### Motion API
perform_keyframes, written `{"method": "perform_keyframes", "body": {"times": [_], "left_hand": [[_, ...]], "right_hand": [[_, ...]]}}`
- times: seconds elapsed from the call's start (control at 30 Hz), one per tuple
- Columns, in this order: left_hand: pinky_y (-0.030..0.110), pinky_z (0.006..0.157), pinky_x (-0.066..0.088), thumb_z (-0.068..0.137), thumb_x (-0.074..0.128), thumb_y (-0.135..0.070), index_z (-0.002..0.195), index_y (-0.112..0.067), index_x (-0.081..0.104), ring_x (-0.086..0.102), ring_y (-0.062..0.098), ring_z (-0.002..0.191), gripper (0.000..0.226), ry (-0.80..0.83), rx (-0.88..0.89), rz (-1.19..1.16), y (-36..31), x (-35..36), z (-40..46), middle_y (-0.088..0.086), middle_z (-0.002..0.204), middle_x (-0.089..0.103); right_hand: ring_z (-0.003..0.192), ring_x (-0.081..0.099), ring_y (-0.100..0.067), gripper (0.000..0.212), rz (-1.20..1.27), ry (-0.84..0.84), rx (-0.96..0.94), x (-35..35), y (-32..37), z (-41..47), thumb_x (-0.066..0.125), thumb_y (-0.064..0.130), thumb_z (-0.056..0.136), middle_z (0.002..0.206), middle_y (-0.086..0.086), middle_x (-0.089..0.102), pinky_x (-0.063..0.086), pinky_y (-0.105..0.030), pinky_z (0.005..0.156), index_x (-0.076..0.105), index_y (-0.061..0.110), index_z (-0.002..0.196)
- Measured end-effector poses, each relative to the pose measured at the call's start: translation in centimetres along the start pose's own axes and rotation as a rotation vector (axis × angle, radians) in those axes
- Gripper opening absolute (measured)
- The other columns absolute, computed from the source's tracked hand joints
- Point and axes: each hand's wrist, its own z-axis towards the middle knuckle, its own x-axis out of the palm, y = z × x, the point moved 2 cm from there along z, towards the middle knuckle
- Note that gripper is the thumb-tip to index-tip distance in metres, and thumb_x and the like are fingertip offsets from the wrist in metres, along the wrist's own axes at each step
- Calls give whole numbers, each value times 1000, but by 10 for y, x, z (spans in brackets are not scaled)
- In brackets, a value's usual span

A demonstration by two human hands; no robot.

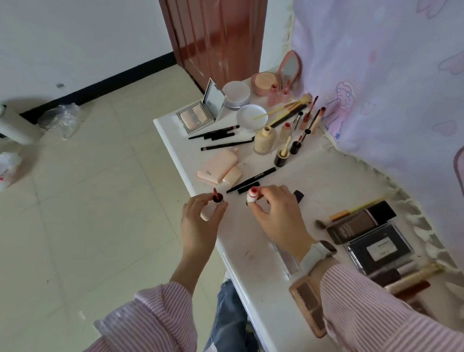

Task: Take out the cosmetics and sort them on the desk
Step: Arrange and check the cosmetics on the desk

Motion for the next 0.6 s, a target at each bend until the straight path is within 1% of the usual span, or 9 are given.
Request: {"method": "perform_keyframes", "body": {"times": [0.07, 0.13, 0.17, 0.23, 0.3, 0.4, 0.47, 0.5, 0.6], "left_hand": [[32, 89, 41, 80, 71, -19, 93, -22, 68, 50, 13, 103, 14, -53, 45, 80, 4, 3, 8, -22, 92, 57], [36, 90, 40, 79, 72, -20, 95, -20, 70, 48, 15, 103, 16, -81, 87, 135, 8, 5, 13, -23, 90, 57], [36, 89, 40, 78, 73, -20, 95, -18, 71, 48, 18, 103, 17, -93, 117, 171, 11, 6, 14, -21, 91, 59], [35, 87, 38, 75, 75, -20, 93, -15, 72, 48, 23, 103, 19, -120, 158, 242, 17, 9, 15, -8, 99, 64], [33, 89, 35, 73, 77, -20, 91, -14, 73, 46, 26, 105, 20, -145, 147, 262, 23, 11, 14, 3, 106, 63], [37, 90, 37, 72, 78, -21, 92, -13, 73, 45, 30, 105, 22, -151, 139, 260, 25, 13, 12, 8, 109, 59], [39, 89, 38, 70, 79, -22, 97, -12, 72, 46, 32, 106, 30, -138, 149, 273, 24, 12, 11, 9, 110, 59], [40, 90, 39, 70, 80, -22, 103, -11, 70, 46, 32, 107, 36, -125, 153, 287, 24, 12, 10, 10, 112, 58], [45, 96, 36, 69, 80, -22, 121, -9, 59, 44, 33, 114, 57, -84, 141, 336, 25, 10, -2, 13, 124, 53]], "right_hand": [[74, 56, -31, 18, -70, 13, -14, 15, 2, 6, 67, 19, 82, 77, -10, 67, 38, -38, 69, 66, 1, 86], [71, 57, -31, 15, -132, 26, -41, 25, 3, 10, 71, 18, 77, 71, -10, 66, 36, -35, 66, 66, 4, 81], [69, 58, -31, 13, -157, 29, -58, 29, 3, 11, 72, 17, 75, 69, -9, 66, 37, -36, 64, 67, 6, 79], [70, 58, -30, 13, -195, 36, -86, 32, 5, 11, 75, 17, 72, 70, -6, 66, 40, -37, 62, 68, 9, 79], [70, 59, -29, 15, -210, 38, -106, 33, 6, 12, 76, 18, 70, 72, -5, 66, 42, -38, 61, 69, 11, 80], [76, 60, -31, 24, -219, 86, -116, 29, 5, 12, 76, 19, 70, 80, -6, 67, 43, -39, 64, 69, 9, 91], [82, 61, -32, 34, -216, 125, -122, 21, 2, 10, 74, 15, 71, 90, -8, 67, 44, -40, 67, 66, 7, 102], [83, 60, -32, 34, -217, 129, -144, 13, 0, 8, 71, 11, 71, 92, -9, 66, 44, -40, 68, 65, 6, 104], [94, 59, -34, 39, -297, 202, -249, -11, -14, 3, 58, -2, 63, 101, -9, 63, 41, -43, 72, 67, 9, 99]]}}
